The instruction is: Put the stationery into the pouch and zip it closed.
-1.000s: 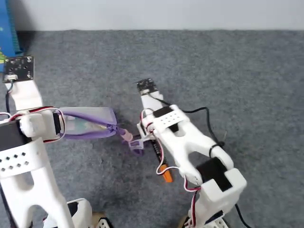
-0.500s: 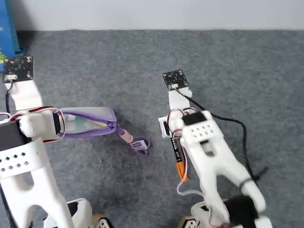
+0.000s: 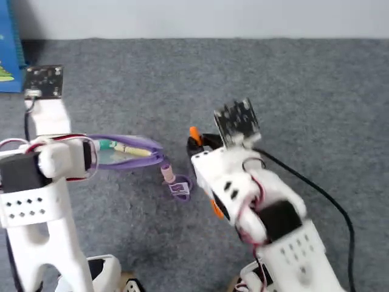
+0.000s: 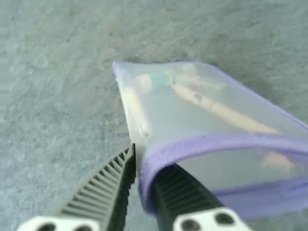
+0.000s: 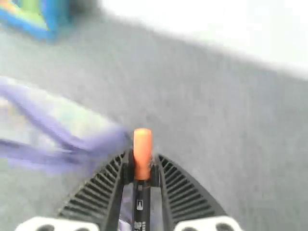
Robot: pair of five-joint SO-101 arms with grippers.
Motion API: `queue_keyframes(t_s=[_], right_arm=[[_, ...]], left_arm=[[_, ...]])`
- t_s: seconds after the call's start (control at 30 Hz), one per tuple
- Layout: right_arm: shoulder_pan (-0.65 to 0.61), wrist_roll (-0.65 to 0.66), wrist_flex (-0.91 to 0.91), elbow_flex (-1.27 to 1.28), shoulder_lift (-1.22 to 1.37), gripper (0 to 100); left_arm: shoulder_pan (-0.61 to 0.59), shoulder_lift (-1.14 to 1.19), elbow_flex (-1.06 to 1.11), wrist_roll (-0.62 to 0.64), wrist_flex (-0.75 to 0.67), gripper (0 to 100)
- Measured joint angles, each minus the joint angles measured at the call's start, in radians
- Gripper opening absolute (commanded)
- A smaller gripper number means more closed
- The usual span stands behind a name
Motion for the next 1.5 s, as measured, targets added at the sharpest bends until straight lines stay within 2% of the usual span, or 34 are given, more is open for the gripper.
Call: queue_keyframes(t_s=[0.27, 0.43, 0.77, 1.0, 1.33, 1.5], right_arm=[[-0.103, -0.075, -0.071, -0.1, -0.16, 0.7], [-0.141, -0.086, -0.236, -0.11, -0.167, 0.7], [-0.161, -0.166, -0.637, -0.072, -0.172, 0.7], [-0.161, -0.172, -0.907, -0.008, -0.009, 0.7], [-0.161, -0.23, -1.12, -0.006, 0.264, 0.7], [-0.117, -0.233, -1.246, 0.012, 0.396, 0.8]], left_arm=[[0.074, 0.183, -0.16, 0.054, 0.0, 1], [0.074, 0.292, -0.222, 0.074, 0.0, 1], [0.074, 0.307, -0.226, 0.074, 0.0, 1], [0.074, 0.307, -0.224, 0.074, 0.0, 1], [0.074, 0.308, -0.224, 0.074, 0.0, 1], [0.074, 0.31, -0.224, 0.074, 0.0, 1]])
